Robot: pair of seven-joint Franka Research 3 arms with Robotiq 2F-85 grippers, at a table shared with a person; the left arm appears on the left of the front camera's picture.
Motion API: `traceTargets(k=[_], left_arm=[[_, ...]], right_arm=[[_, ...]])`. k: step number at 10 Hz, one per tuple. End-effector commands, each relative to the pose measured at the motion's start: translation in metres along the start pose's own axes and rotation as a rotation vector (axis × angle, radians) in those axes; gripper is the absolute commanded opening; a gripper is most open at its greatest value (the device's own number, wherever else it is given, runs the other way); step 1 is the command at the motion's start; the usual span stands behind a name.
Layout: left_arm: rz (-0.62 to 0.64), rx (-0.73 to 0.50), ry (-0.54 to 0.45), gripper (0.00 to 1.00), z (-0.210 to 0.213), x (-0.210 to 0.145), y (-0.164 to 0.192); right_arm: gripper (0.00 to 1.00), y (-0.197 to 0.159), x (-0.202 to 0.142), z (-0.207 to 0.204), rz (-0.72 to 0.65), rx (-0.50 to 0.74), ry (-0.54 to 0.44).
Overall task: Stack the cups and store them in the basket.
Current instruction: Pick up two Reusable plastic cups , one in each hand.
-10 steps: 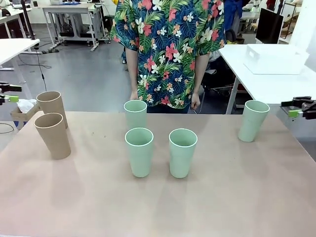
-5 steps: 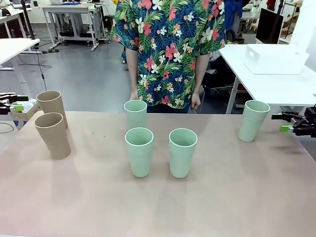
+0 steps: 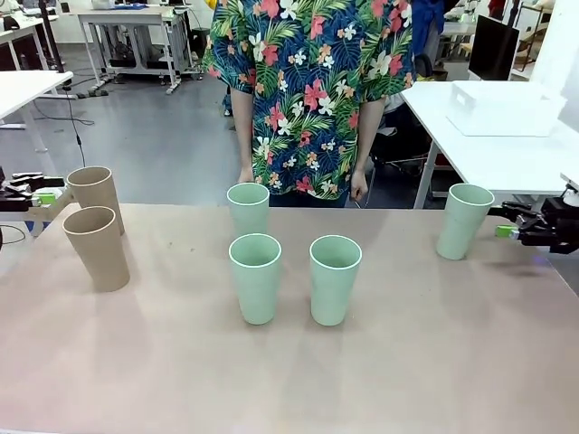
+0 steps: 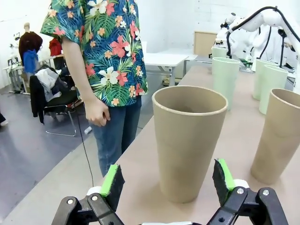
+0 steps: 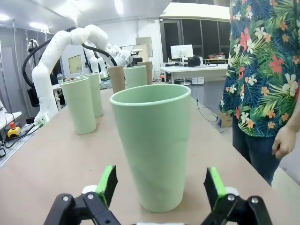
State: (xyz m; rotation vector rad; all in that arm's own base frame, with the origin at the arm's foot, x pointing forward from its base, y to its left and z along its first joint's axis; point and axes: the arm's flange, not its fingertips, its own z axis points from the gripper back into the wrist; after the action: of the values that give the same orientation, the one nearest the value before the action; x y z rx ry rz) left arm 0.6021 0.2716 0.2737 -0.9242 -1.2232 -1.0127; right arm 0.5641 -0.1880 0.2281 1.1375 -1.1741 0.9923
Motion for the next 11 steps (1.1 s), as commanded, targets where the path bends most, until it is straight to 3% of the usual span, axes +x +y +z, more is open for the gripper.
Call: traceTargets(k=[1, 6, 11], left_arm=[[-0.018, 0.02, 0.002, 1.0, -0.007, -0.005, 0.01], [0.007, 0.0, 0.004, 1.0, -0.024, -0.015, 0.015], [0.026, -0.097, 0.029, 1.0, -0.031, -0.02, 0.007]], right_arm=[[1.0, -0.008, 0.0, -0.008, 0.026, -0.021, -0.011], [1.0, -0.002, -0.005, -0.02, -0.002, -0.002, 0.006], [1.0, 0.004, -0.005, -0.022, -0.019, -0.003, 0.004]])
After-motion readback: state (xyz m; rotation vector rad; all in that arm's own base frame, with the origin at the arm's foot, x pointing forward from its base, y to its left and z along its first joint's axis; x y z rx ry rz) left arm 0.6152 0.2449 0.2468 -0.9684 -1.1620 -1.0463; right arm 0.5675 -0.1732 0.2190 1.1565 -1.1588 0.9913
